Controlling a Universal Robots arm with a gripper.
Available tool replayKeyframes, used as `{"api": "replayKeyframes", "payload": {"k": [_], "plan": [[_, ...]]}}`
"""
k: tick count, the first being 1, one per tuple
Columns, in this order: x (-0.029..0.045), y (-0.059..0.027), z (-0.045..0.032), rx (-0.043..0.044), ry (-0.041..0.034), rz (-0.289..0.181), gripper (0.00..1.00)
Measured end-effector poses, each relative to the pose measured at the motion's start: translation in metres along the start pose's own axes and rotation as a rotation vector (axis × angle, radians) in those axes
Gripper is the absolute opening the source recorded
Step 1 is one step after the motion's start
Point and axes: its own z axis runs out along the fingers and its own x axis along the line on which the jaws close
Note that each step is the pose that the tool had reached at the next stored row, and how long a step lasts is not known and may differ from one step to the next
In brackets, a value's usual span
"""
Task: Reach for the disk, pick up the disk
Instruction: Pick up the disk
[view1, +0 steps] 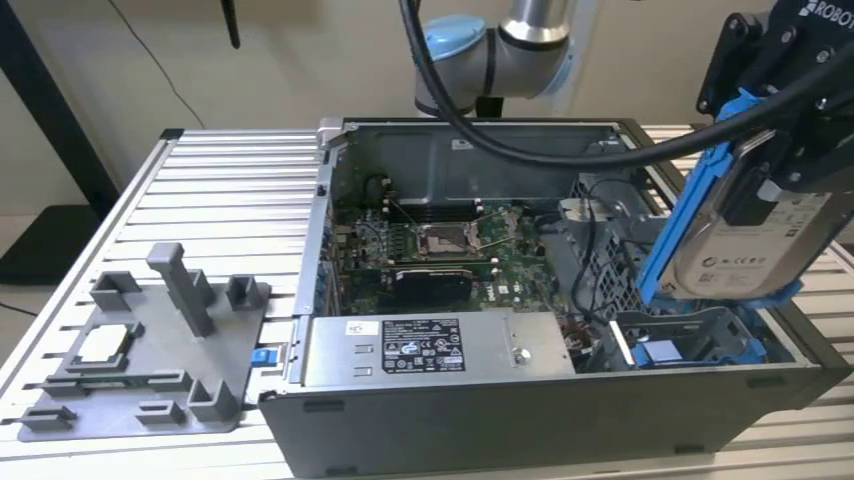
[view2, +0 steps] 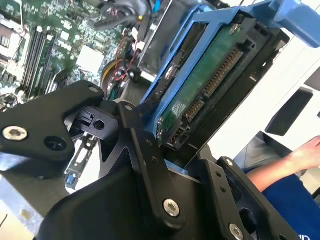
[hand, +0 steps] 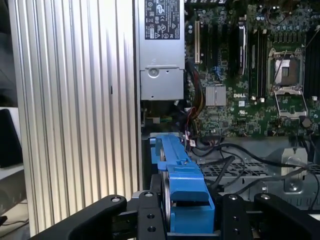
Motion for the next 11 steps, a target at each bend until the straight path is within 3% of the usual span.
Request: {"api": "replayKeyframes", "payload": {"k": [7,11], "plan": [[-0.0007,-0.0219,0.0016,0.0000,-0.0001,0.000,0.00],[-0.0008,-0.0242,0.0017,0.0000,-0.0002,0.000,0.00]]}}
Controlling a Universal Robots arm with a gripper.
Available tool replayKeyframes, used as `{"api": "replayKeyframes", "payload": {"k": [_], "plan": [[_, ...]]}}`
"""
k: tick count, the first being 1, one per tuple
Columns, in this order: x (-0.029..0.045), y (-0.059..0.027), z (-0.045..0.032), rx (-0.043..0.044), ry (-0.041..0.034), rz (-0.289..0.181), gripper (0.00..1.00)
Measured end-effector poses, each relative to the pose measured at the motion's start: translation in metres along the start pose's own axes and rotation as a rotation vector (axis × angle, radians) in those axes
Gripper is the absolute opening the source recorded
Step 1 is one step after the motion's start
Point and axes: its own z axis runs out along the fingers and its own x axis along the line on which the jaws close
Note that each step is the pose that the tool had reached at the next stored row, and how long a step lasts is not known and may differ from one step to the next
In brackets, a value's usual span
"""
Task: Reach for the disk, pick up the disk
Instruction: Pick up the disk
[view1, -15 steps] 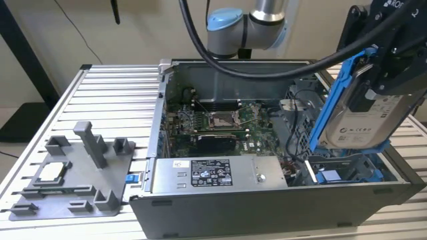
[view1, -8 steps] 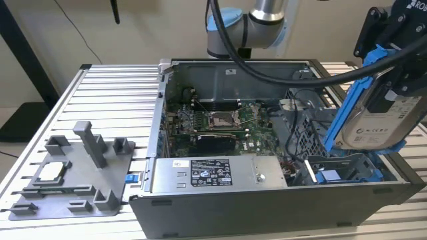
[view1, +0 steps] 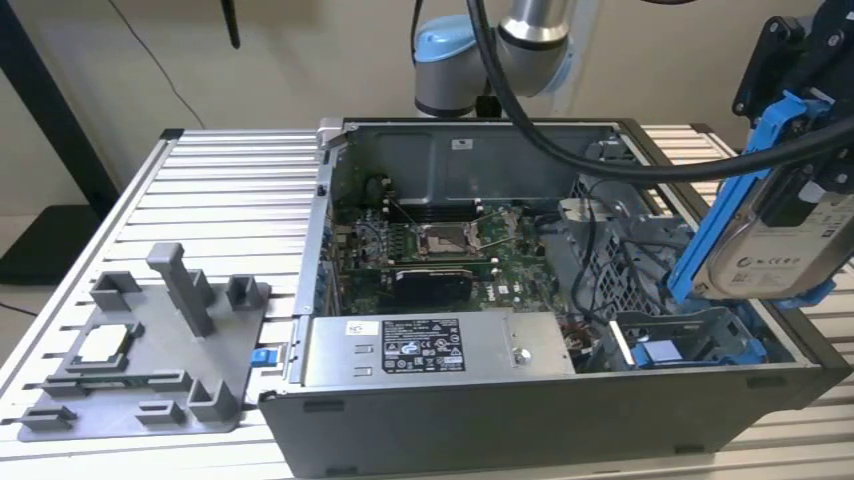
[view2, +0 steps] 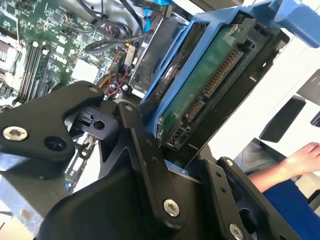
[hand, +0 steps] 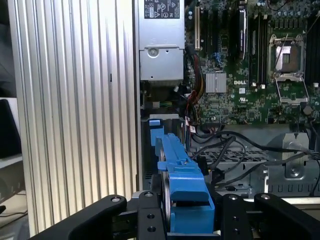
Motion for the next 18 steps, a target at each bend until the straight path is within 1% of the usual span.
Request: {"api": "replayKeyframes", "payload": {"k": [4,5,8,9,10,11,13,16,18], "plan": [[0.0000,-0.0001,0.0000,0.0000,-0.0003,0.000,0.00],[0.0001,-0.0001,0.0000,0.0000,-0.0015,0.000,0.00],[0.0000,-0.0001,0.0001,-0.0006,-0.0146,0.000,0.00],[0.0000,-0.0001,0.0001,-0.0013,-0.0282,0.000,0.00],[0.0002,-0.0001,0.0002,-0.0021,-0.0461,0.000,0.00],[0.0003,-0.0001,0.0002,-0.0022,-0.0514,0.000,0.00],[0.0002,-0.0001,0.0002,-0.0025,-0.0501,0.000,0.00],[0.0009,-0.0001,0.0000,-0.0031,-0.0451,0.000,0.00],[0.0010,0.0000,0.0001,-0.0032,-0.0448,0.000,0.00]]}}
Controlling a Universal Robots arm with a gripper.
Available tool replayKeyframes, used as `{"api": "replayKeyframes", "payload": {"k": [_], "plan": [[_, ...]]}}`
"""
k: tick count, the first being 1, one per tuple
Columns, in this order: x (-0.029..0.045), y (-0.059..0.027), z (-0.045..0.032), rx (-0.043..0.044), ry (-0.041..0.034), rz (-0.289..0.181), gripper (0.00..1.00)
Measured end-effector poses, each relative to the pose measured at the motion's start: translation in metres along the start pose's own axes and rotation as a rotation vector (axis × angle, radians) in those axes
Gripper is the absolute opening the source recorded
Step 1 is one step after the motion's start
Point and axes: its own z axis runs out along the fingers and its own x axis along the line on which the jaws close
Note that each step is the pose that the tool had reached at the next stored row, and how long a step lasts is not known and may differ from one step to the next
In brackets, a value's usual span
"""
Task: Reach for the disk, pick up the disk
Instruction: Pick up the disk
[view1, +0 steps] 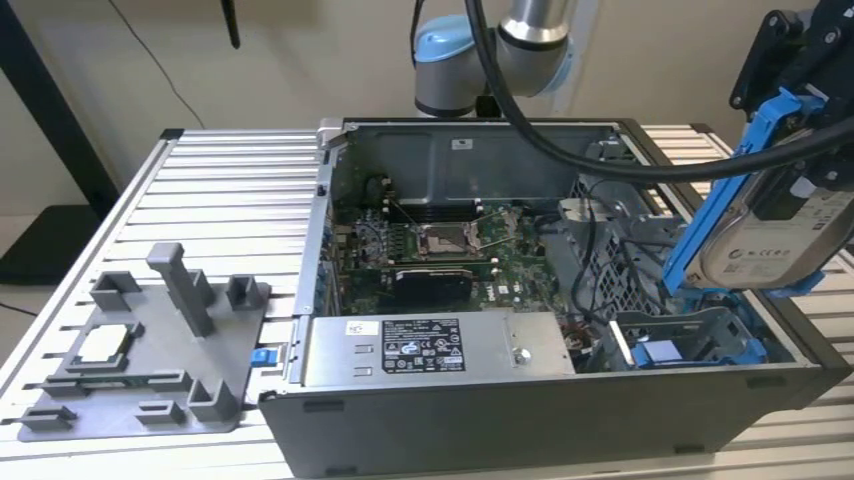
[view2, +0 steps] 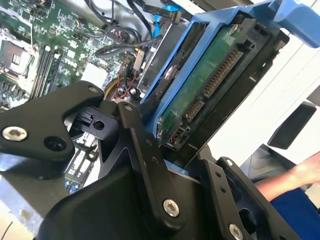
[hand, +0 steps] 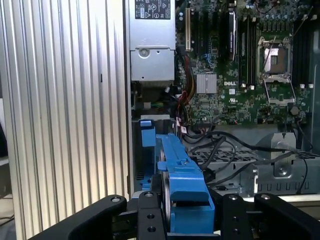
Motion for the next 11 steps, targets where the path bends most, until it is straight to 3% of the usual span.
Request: {"api": "replayKeyframes", "payload": {"k": [11], "plan": [[0.0002,0.0027,0.0001,0.0007,0.0000,0.000,0.00]]}}
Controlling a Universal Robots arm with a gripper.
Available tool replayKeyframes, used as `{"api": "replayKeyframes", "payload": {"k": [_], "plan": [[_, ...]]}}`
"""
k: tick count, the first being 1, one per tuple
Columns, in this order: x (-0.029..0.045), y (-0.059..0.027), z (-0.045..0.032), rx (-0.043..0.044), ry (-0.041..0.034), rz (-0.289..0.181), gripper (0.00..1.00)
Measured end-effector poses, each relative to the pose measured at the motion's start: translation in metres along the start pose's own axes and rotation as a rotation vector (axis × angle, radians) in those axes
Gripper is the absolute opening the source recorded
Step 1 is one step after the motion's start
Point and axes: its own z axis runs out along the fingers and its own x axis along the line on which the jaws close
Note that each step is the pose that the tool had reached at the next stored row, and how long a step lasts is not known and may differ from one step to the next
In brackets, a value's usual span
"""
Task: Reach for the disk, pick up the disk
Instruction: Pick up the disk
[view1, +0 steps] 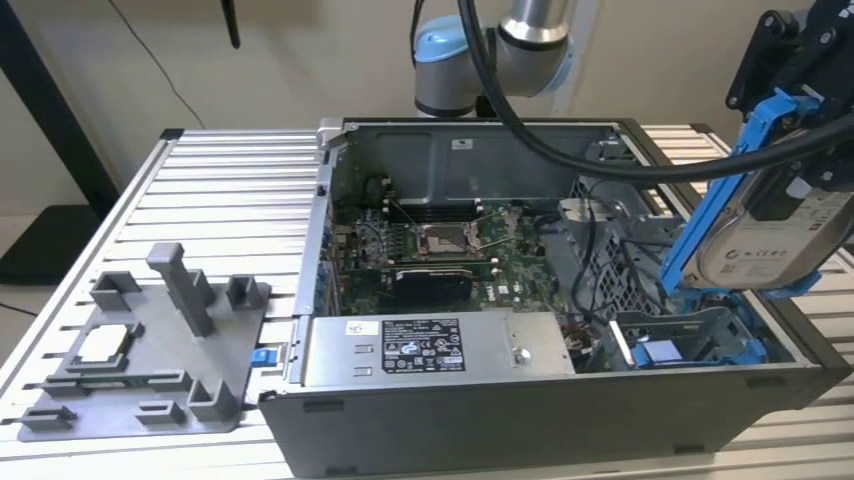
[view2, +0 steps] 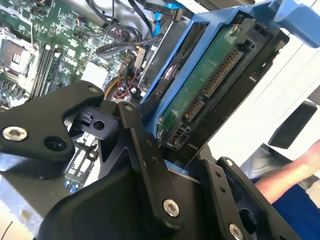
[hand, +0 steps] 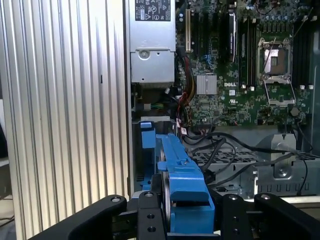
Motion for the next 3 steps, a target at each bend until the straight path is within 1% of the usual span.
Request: {"api": "replayKeyframes", "payload": {"k": [3], "plan": [[0.0000,0.0001,0.0000,0.0000,0.0000,0.000,0.00]]}}
